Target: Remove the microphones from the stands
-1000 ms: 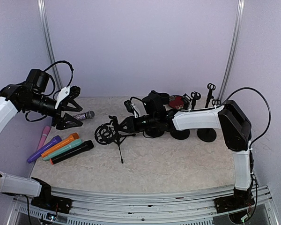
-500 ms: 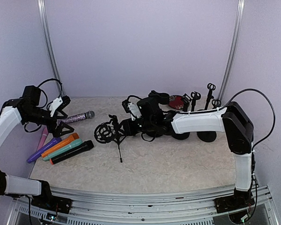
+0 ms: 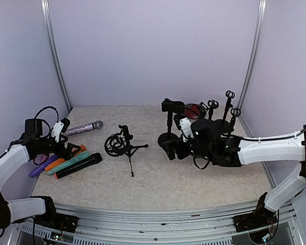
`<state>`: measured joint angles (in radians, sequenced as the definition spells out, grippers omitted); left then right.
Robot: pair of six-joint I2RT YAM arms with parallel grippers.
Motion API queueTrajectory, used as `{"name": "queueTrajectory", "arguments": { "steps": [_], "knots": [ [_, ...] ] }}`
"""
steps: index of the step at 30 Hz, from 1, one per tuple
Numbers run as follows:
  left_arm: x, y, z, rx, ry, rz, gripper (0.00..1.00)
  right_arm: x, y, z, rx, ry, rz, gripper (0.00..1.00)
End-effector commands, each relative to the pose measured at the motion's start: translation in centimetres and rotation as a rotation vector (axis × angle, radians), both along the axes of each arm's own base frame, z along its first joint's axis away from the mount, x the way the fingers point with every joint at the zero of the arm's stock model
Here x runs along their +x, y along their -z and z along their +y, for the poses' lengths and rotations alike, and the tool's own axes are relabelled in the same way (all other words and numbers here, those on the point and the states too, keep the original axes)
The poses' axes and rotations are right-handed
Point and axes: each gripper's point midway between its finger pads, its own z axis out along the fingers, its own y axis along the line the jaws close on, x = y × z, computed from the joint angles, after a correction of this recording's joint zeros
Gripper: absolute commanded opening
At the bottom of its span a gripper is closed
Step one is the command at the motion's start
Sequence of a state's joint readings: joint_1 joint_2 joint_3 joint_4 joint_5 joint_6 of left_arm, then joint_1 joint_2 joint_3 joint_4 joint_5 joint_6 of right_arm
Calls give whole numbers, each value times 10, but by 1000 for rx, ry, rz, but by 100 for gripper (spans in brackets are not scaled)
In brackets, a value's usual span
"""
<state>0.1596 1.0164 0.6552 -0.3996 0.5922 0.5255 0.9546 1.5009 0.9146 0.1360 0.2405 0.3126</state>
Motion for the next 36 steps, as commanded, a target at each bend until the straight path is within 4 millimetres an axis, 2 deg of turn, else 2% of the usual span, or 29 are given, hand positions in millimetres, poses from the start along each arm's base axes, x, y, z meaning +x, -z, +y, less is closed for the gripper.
{"name": "queueTrajectory", "arguments": {
  "steps": [1, 6, 8, 10, 14, 16, 18, 20, 21, 25, 26, 27, 28, 29, 30, 32, 33, 35, 36],
  "knots": [
    [33, -21, 21, -79, -222, -256, 99, 2, -8, -83, -20, 299, -129, 100],
    [35, -17, 20, -123, -284, -401, 99, -11, -12, -168, -105, 513, -302, 100],
    [35, -6, 18, -132, -297, -426, 99, -16, -11, -208, -90, 657, -336, 100],
    [38, 2, 16, -166, -307, -418, 99, -22, -4, -234, -79, 696, -345, 100],
    [52, 12, 15, -176, -336, -392, 99, -25, -11, -282, -56, 814, -398, 100],
    [57, 11, 13, -167, -333, -404, 99, -26, -14, -303, -65, 867, -450, 100],
    [59, -2, 13, -171, -333, -487, 99, -24, -20, -321, -47, 906, -499, 100],
    [56, -12, 14, -174, -341, -571, 99, -20, -25, -334, -22, 934, -538, 100],
    [55, -14, 14, -184, -344, -590, 99, -16, -21, -340, -39, 937, -538, 100],
    [67, -13, 17, -199, -387, -572, 99, 3, -8, -357, -55, 954, -541, 100],
    [64, -4, 18, -205, -391, -566, 99, 6, -3, -360, -62, 954, -541, 100],
    [58, -9, 17, -216, -387, -612, 99, 10, -1, -362, -62, 952, -550, 100],
    [54, 1, 17, -215, -385, -616, 99, 14, 2, -363, -70, 944, -554, 100],
    [50, -6, 17, -238, -386, -667, 99, 18, 5, -362, -79, 932, -560, 100],
    [52, -9, 20, -236, -398, -668, 99, 22, 4, -362, -84, 925, -577, 100],
    [59, 0, 22, -220, -415, -617, 99, 32, 2, -356, -73, 868, -596, 100],
    [61, -3, 21, -228, -410, -631, 99, 40, 3, -353, -93, 829, -597, 100],
    [69, 3, 23, -216, -419, -587, 99, 50, 8, -351, -106, 783, -590, 100],
    [73, 3, 25, -225, -426, -580, 99, 53, 16, -356, -105, 779, -573, 100]
  ]
}}
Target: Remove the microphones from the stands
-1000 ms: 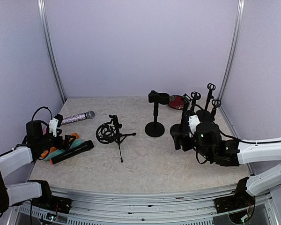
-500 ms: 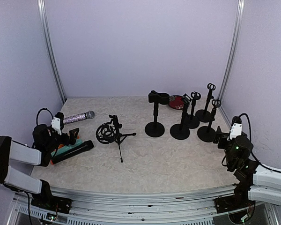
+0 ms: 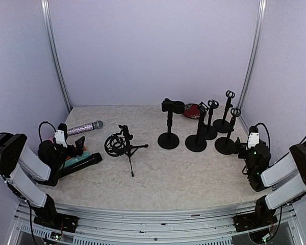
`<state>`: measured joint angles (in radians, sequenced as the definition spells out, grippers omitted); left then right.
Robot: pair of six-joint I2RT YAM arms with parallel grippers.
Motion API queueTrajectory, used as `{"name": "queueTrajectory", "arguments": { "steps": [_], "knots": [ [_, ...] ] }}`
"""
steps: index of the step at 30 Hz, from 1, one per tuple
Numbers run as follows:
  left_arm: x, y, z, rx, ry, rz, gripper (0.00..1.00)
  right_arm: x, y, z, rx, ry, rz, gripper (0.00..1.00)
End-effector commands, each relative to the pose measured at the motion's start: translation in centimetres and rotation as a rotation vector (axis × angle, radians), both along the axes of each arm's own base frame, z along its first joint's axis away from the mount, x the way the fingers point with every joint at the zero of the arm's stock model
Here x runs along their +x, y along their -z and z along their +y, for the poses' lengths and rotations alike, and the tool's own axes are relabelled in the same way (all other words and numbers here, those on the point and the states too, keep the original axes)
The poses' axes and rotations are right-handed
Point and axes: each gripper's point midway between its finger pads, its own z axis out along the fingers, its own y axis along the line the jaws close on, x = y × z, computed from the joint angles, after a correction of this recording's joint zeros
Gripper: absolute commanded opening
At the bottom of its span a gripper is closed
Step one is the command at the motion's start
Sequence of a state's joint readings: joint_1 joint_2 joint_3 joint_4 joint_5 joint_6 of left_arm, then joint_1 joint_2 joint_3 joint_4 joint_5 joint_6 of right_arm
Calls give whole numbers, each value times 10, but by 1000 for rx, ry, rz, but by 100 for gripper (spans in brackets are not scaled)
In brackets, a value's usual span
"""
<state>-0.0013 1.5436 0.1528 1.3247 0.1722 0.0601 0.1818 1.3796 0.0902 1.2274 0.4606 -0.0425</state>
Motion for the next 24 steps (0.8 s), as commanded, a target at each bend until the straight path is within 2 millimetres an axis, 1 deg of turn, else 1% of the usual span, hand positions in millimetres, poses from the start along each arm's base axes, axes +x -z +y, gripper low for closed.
{"name": "queueTrajectory", "arguments": {
  "steps": [1, 2, 3, 4, 5, 7, 8, 10, 24],
  "knots": [
    [17, -22, 8, -36, -24, -56, 99, 20, -26, 9, 3, -135, -133, 100],
    [18, -21, 10, -43, -24, -47, 99, 22, -18, 12, 4, -159, -123, 100],
    [18, -22, 11, -47, -22, -53, 99, 23, -22, 15, -22, -181, -148, 100],
    [18, -23, 10, -50, -20, -57, 99, 26, -20, 14, -20, -175, -134, 100],
    [18, -22, 11, -49, -22, -51, 99, 39, -11, 14, 3, -170, -71, 100],
    [18, -22, 11, -50, -20, -55, 99, 46, -8, 7, 37, -177, -58, 100],
    [18, -22, 11, -50, -20, -54, 99, 47, -5, 5, 57, -181, -41, 100],
    [18, -22, 11, -50, -20, -54, 99, 46, -9, 4, 52, -182, -61, 100],
    [20, -22, 11, -44, -33, -51, 99, 46, -8, 3, 52, -180, -58, 100]
  ]
}}
